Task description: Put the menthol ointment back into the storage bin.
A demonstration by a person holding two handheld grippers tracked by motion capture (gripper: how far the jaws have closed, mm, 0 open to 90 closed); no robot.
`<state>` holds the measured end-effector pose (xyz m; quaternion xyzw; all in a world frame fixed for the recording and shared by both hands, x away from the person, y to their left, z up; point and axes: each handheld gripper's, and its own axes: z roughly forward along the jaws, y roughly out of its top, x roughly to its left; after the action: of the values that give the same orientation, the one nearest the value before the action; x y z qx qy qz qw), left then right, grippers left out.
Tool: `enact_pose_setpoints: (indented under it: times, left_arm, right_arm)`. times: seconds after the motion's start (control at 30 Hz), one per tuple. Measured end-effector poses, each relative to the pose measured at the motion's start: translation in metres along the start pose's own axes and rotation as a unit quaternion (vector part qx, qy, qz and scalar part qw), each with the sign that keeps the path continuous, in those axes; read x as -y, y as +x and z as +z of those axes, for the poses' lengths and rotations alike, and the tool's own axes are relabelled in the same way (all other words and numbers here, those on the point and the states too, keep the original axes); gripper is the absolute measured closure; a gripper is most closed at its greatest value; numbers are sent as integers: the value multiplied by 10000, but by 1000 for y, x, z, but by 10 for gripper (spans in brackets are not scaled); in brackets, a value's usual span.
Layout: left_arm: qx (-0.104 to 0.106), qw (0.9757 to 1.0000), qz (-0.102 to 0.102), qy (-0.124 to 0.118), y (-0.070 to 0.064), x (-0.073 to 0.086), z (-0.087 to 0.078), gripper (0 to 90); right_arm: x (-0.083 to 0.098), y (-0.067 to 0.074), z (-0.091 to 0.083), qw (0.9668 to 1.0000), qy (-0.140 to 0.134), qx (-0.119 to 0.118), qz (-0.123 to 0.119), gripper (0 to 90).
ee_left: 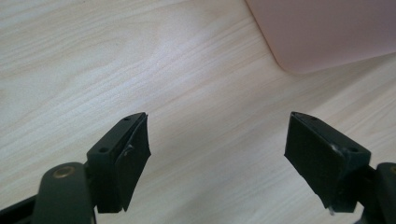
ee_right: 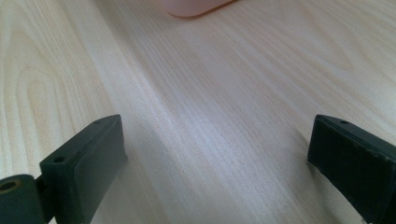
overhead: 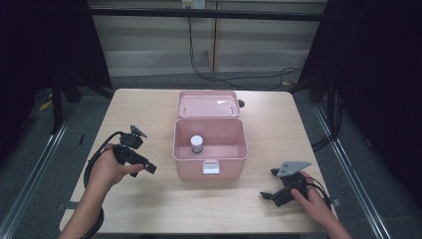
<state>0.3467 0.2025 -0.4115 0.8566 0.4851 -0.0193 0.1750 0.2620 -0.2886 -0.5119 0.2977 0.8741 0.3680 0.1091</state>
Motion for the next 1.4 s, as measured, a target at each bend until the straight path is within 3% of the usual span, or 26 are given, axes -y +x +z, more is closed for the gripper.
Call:
enact_pose_setpoints:
  times: [0.5,0.67,0.83,0.87,1.03,1.1,1.17,1.3,1.4]
  left_arm:
    - [143,9995,31,-274,13,27,36,214]
    - [84,9991,84,-408,18,35,48,213]
    - [13,9971,69,-762,18,41,55,196]
    - [-42,9967,185,-788,19,42,55,195]
    - [-127,9927,336,-1148,18,48,59,168]
    - [-271,9885,477,-1409,16,52,63,154]
    - [-375,9861,682,-1468,16,54,65,147]
    - [-448,9832,771,-1592,13,57,69,117]
    - [-549,9786,967,-1730,13,60,71,94]
  right_arm:
    - [0,0,0,10000,-1,0,0,36]
    - [0,0,0,10000,-1,-1,-1,36]
    - [0,0,0,10000,-1,0,-1,36]
    - [0,0,0,10000,-1,0,-2,36]
    - [0,0,0,10000,-1,0,-2,36]
    - [0,0,0,10000,-1,0,-2,36]
    - [0,0,0,10000,-1,0,-2,35]
    - [0,0,0,10000,-1,1,-2,35]
    - [0,0,0,10000,2,2,-1,34]
